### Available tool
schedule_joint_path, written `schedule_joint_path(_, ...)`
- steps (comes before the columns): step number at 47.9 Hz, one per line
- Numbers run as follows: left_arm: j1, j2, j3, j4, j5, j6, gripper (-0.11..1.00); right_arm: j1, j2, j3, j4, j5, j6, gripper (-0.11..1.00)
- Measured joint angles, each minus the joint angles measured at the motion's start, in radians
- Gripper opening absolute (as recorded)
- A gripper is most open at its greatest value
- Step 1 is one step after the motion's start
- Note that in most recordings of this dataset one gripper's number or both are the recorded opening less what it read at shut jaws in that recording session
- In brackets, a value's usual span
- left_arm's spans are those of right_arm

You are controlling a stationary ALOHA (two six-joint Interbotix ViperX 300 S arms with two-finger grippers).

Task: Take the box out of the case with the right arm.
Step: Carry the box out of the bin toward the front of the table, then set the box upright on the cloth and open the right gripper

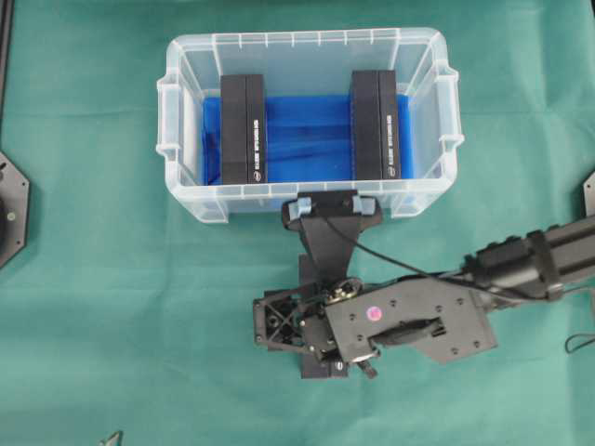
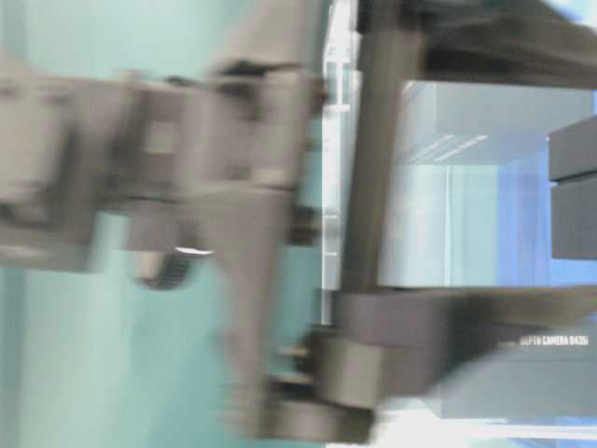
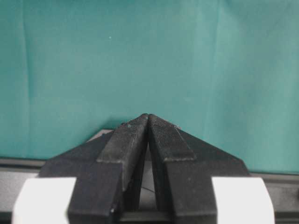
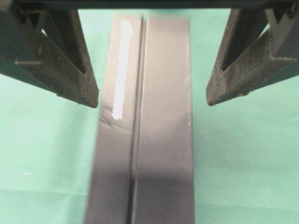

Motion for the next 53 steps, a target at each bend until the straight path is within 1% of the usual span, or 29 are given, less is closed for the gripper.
schedule_joint_path(7,0.000,-0.002,0.000,0.000,0.000,0.002,0.02,-0.002,-0.025,-0.078,-0.017,0.135,-0.009,0.90)
schedule_joint_path(13,0.000,0.000,0.000,0.000,0.000,0.002,0.02,-0.002,-0.029,-0.130,-0.032,0.209,-0.028,0.90)
schedule_joint_path(32,0.000,0.000,0.000,0.000,0.000,0.000,0.02,-0.014,-0.029,-0.143,-0.034,0.215,-0.060,0.90)
schedule_joint_path(36,0.000,0.000,0.000,0.000,0.000,0.000,0.02,-0.011,-0.035,-0.127,-0.026,0.218,-0.064,0.90)
schedule_joint_path(40,0.000,0.000,0.000,0.000,-0.002,-0.002,0.02,-0.003,-0.064,-0.089,-0.021,0.218,-0.058,0.90)
schedule_joint_path(53,0.000,0.000,0.000,0.000,0.000,-0.002,0.02,0.031,-0.224,0.095,-0.020,0.216,-0.021,0.90)
